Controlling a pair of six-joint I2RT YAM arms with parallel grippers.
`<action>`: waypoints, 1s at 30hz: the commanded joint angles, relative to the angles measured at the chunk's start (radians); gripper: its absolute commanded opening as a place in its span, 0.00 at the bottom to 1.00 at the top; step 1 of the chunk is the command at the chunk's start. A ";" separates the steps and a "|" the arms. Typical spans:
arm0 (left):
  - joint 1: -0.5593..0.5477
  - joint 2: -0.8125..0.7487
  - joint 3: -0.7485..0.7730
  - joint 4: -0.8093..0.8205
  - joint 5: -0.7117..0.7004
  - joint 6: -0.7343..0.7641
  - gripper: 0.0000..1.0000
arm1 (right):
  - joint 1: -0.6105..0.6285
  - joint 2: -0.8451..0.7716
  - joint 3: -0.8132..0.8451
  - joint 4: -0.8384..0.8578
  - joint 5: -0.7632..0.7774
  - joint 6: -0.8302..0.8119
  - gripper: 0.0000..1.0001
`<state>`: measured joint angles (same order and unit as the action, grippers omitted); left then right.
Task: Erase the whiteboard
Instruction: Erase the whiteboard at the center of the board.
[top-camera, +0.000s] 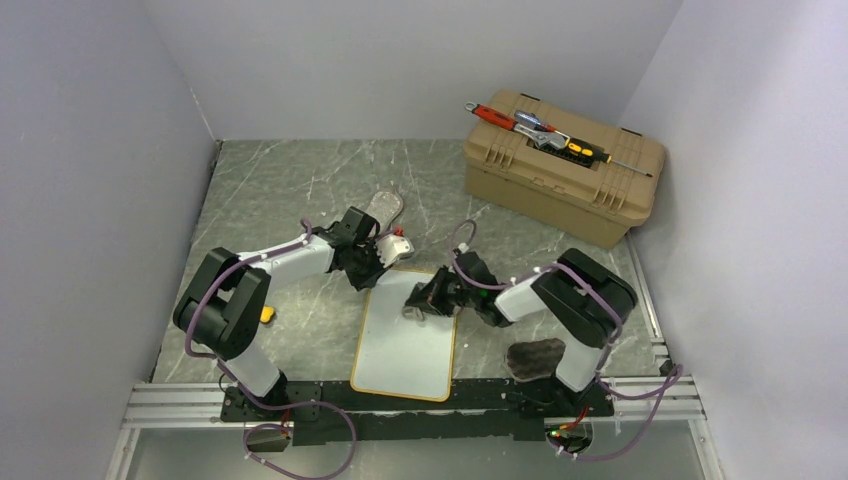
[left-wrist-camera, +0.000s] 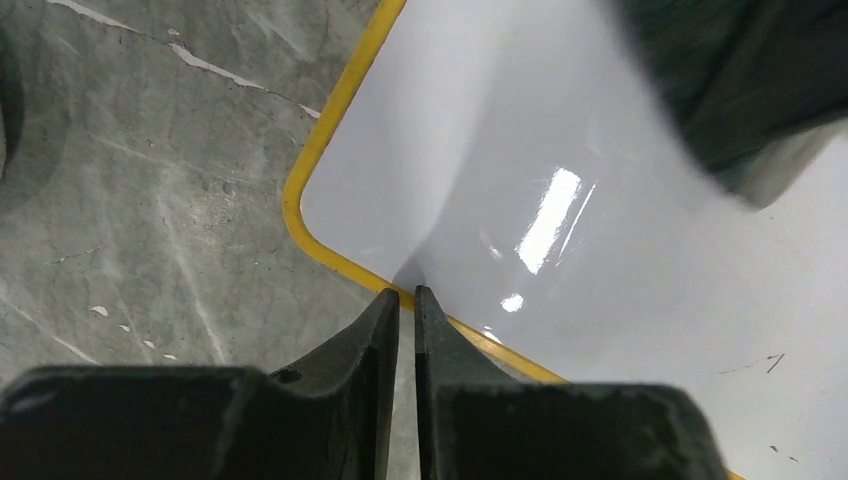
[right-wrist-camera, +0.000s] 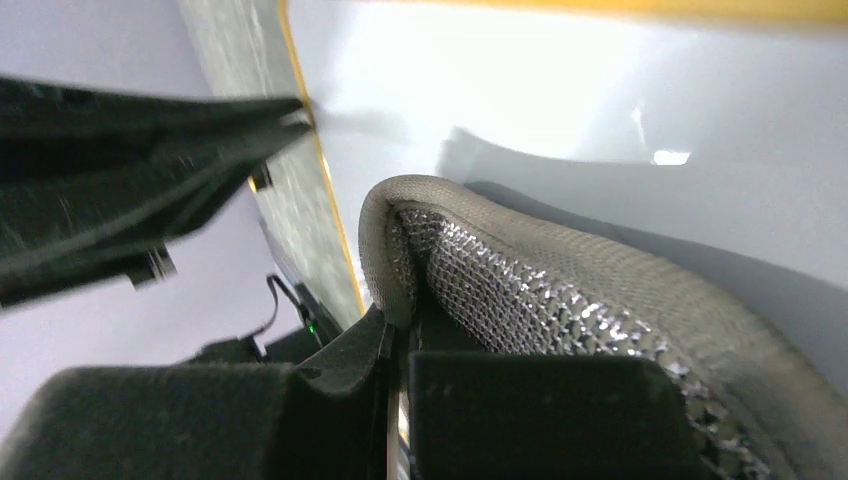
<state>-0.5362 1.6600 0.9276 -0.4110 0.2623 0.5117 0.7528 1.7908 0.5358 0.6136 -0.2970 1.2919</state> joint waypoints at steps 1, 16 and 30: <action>0.009 0.091 -0.075 -0.099 -0.097 0.039 0.16 | -0.077 -0.091 -0.191 -0.359 -0.038 -0.119 0.00; 0.154 0.027 0.053 -0.252 0.010 0.053 0.17 | 0.045 0.185 0.197 -0.350 -0.116 -0.196 0.00; 0.355 -0.136 0.314 -0.503 0.109 0.030 0.24 | -0.118 -0.392 0.473 -1.038 0.159 -0.575 0.00</action>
<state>-0.2035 1.6104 1.1435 -0.8291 0.3260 0.5713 0.6506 1.5299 0.9218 -0.1833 -0.2874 0.8623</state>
